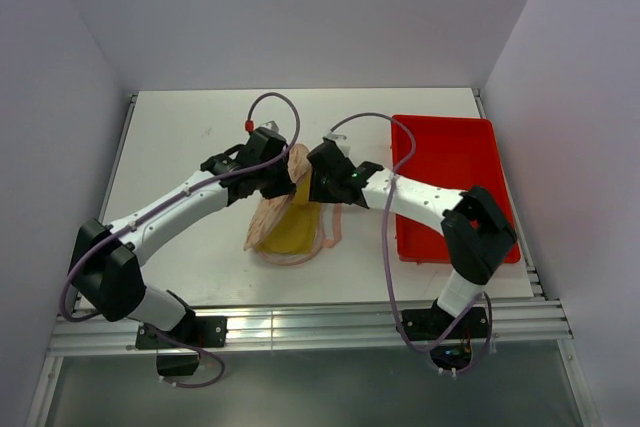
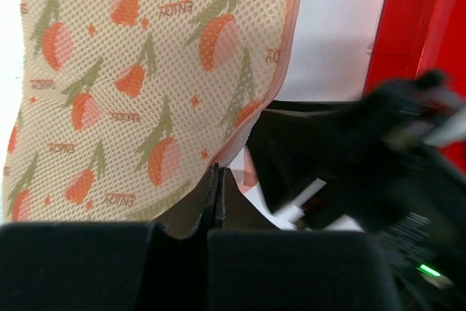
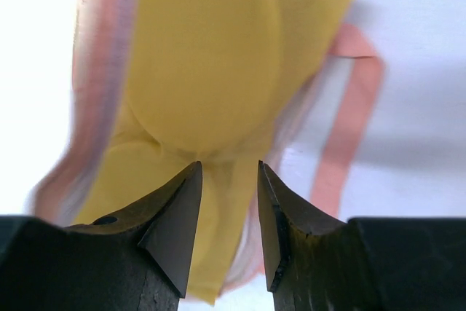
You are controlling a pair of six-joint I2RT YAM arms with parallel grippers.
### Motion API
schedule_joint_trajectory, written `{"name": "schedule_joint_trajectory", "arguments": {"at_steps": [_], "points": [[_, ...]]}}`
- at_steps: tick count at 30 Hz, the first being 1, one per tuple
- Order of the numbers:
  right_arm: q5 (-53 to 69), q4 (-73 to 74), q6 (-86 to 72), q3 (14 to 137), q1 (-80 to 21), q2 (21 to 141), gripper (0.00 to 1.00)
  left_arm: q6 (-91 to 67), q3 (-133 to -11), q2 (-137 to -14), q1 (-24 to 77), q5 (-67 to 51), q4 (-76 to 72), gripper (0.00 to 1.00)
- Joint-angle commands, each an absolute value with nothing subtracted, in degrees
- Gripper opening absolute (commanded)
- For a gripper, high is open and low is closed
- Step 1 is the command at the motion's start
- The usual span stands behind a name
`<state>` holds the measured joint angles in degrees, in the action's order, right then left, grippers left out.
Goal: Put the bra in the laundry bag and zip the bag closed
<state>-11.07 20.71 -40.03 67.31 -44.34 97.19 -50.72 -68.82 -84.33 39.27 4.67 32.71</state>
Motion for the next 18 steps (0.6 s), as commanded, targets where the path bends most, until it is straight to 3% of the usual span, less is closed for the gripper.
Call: {"name": "schedule_joint_trajectory", "arguments": {"at_steps": [1,10,13,18], "points": [[-14.85,21.80,-41.22,65.40,-42.19,90.81,0.44,-51.50,-70.66,-86.04,40.51,5.19,29.01,0.00],[-16.96,23.82,-41.40,61.88,-39.90,85.44,0.45,-51.77,-72.51,-93.24,45.09,4.13,24.80,0.06],[-17.14,24.08,-41.40,60.74,-39.46,84.29,0.45,-52.03,-72.16,-95.35,46.32,3.08,22.86,0.11],[-17.31,24.35,-41.48,58.71,-39.11,82.27,0.45,-52.38,-72.25,-98.26,47.81,2.64,20.57,0.32]]}}
